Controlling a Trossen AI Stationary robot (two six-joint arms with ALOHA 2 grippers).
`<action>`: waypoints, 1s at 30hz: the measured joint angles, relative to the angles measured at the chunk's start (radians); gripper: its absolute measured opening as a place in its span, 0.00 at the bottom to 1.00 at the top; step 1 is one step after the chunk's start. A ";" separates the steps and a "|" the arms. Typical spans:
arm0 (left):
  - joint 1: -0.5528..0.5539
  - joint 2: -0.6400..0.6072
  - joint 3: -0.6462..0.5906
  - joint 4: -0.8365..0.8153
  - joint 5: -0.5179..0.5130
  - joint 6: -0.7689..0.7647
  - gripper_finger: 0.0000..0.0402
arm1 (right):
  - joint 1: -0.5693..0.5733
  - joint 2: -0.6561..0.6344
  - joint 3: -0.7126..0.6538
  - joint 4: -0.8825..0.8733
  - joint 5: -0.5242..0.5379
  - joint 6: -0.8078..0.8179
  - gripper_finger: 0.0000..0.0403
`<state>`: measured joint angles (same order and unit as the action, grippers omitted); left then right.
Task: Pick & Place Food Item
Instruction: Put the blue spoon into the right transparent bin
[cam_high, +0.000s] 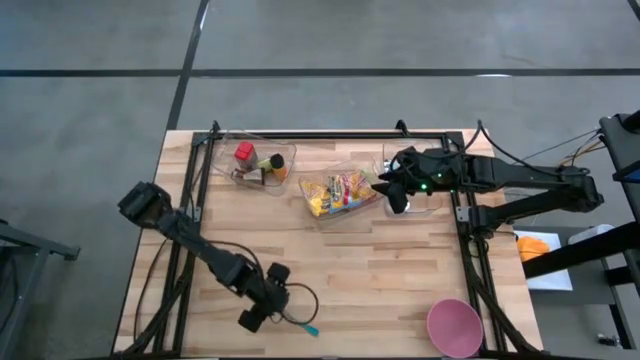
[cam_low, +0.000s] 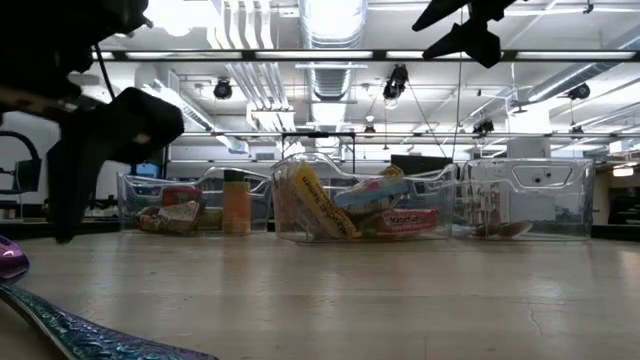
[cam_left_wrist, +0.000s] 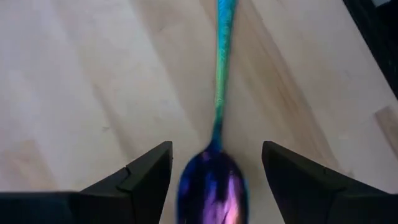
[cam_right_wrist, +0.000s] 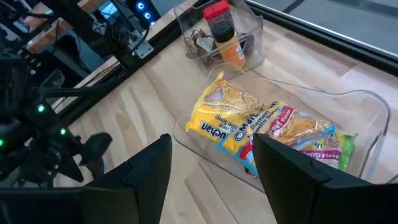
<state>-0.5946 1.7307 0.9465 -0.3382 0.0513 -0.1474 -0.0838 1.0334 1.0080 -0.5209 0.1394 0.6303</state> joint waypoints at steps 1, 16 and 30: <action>-0.006 0.017 0.010 0.001 0.000 0.000 0.64 | 0.002 0.001 0.000 0.000 0.001 0.004 0.55; -0.020 0.121 0.063 0.090 -0.045 0.044 0.52 | 0.043 0.001 0.000 0.000 0.002 0.051 0.55; -0.018 0.171 0.069 0.094 -0.005 0.034 0.22 | 0.049 0.001 0.000 0.000 -0.006 0.047 0.55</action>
<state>-0.6125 1.9016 1.0151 -0.2439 0.0461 -0.1133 -0.0343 1.0340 1.0080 -0.5211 0.1337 0.6770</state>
